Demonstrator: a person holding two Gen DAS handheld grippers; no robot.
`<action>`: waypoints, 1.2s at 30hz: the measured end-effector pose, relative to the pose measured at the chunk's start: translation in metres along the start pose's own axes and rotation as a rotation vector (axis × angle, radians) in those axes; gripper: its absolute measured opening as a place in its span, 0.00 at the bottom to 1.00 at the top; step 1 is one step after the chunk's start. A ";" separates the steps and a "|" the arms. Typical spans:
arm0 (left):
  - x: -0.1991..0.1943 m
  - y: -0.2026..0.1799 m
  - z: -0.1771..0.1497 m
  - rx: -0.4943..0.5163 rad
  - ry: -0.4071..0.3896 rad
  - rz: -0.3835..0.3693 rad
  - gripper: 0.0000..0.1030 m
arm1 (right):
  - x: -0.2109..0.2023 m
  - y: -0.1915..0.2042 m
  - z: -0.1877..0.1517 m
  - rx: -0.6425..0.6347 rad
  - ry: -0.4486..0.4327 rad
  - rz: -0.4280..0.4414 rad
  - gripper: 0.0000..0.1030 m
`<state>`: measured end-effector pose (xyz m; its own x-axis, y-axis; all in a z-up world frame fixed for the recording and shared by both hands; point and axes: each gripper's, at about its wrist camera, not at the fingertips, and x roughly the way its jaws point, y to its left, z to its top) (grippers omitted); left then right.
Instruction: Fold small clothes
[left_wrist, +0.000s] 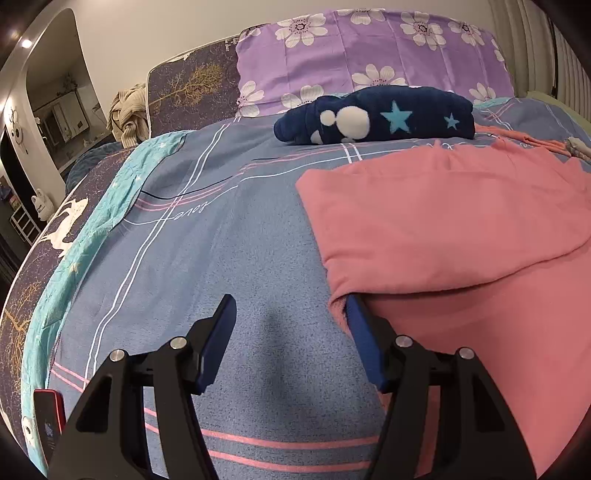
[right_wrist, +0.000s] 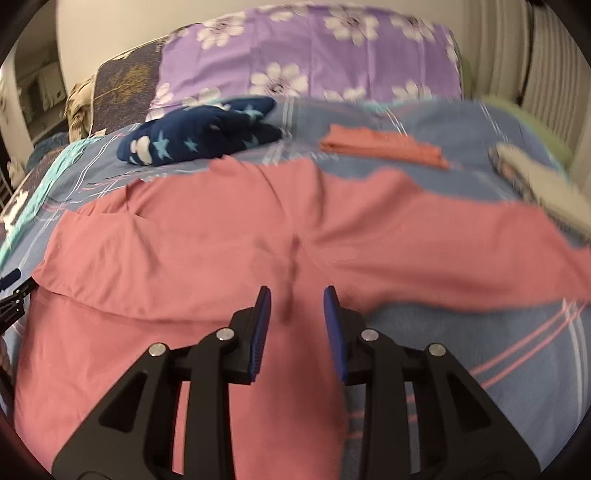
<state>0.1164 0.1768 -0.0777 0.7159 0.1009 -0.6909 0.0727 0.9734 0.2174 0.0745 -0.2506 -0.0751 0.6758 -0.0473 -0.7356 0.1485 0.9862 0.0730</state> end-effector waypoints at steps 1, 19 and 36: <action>-0.001 0.001 -0.001 -0.005 0.000 -0.004 0.61 | -0.001 -0.007 -0.002 0.020 0.000 0.007 0.33; 0.034 0.007 0.033 -0.189 0.072 -0.211 0.36 | 0.031 0.025 0.058 0.066 0.001 0.255 0.04; 0.021 0.029 0.039 -0.279 -0.013 -0.159 0.42 | 0.017 0.006 0.047 0.034 -0.026 0.258 0.23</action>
<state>0.1607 0.1995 -0.0587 0.7196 -0.0582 -0.6920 -0.0078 0.9957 -0.0918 0.1210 -0.2531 -0.0559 0.7124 0.2004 -0.6726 -0.0071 0.9604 0.2787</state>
